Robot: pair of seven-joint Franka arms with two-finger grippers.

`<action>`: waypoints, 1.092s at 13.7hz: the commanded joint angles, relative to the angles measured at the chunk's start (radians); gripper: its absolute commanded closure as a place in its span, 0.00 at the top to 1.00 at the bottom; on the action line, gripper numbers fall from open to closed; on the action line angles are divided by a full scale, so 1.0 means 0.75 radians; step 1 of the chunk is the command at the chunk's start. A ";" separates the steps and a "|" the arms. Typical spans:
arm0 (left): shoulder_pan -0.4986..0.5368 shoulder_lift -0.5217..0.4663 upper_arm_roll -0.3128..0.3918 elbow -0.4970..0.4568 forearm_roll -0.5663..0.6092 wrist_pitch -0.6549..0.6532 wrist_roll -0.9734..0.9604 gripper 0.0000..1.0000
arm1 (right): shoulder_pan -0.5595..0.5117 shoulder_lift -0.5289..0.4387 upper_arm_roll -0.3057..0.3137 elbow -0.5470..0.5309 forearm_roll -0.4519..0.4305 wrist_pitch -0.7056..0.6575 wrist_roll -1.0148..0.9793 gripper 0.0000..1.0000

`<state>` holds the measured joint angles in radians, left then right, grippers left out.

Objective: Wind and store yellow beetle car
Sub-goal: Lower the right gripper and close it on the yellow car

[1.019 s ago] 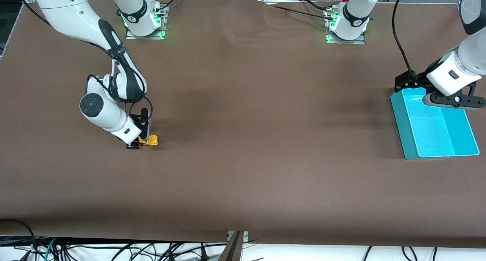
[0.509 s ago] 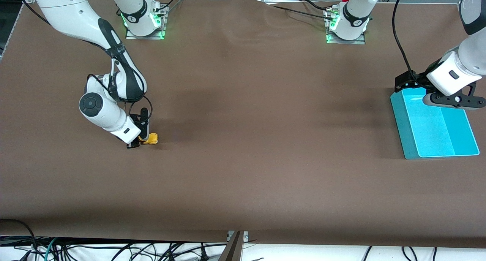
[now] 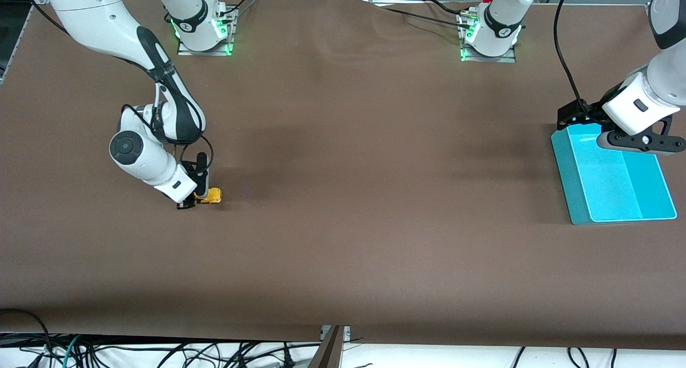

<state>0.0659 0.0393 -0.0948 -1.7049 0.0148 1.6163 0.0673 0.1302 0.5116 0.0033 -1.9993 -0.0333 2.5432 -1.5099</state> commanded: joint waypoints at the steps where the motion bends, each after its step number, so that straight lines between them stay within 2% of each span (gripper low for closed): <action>1: 0.004 -0.016 0.008 -0.001 -0.038 -0.020 0.041 1.00 | -0.032 -0.019 0.006 -0.040 -0.001 0.002 -0.020 0.34; 15: 0.004 -0.009 0.010 -0.009 -0.020 -0.008 0.041 1.00 | -0.194 -0.009 0.008 -0.042 -0.001 0.000 -0.220 0.35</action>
<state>0.0662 0.0395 -0.0932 -1.7050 0.0148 1.6104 0.0713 0.0081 0.5087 0.0002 -2.0038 -0.0332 2.5399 -1.6466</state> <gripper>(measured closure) 0.000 0.590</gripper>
